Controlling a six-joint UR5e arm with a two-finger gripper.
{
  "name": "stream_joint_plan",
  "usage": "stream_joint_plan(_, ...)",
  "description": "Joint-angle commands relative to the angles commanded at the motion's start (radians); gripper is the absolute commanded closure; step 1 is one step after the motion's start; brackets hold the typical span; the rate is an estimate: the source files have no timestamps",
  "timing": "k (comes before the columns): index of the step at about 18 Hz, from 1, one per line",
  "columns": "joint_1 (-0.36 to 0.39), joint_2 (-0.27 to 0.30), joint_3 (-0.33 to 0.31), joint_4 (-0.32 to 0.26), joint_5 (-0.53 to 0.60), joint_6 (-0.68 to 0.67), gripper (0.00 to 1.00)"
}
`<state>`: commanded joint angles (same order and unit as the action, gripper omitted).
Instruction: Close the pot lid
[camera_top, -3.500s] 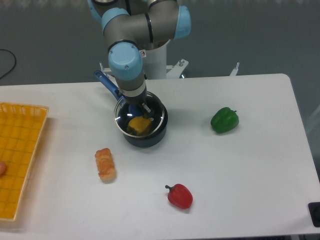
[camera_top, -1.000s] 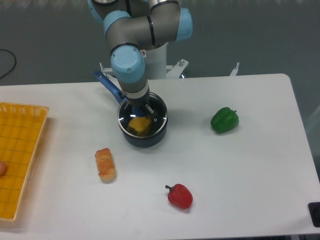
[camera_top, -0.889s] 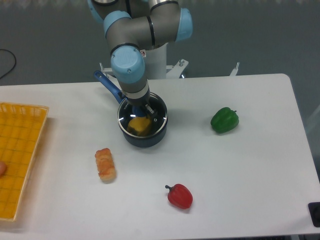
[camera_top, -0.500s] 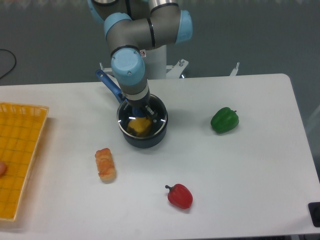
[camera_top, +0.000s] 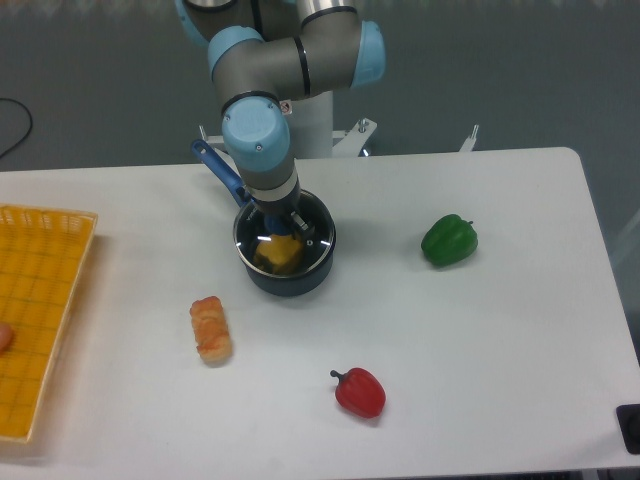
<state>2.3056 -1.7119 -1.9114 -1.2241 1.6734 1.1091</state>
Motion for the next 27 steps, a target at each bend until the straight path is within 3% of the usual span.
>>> stream_joint_plan(7, -0.008, -0.003, 0.0, -0.002, 0.011, 0.0, 0.01)
stream_joint_plan(9, 0.003, -0.008, 0.029, -0.002, 0.008, 0.002, 0.0)
stream_joint_plan(11, 0.031, -0.006, 0.086, -0.021, 0.003, 0.003, 0.0)
stream_joint_plan(16, 0.101, -0.005, 0.144, -0.018, -0.038, 0.012, 0.0)
stream_joint_plan(20, 0.155, -0.014, 0.21, -0.011, -0.044, 0.101, 0.0)
stream_joint_plan(27, 0.282, -0.037, 0.252, 0.063, -0.072, 0.27, 0.0)
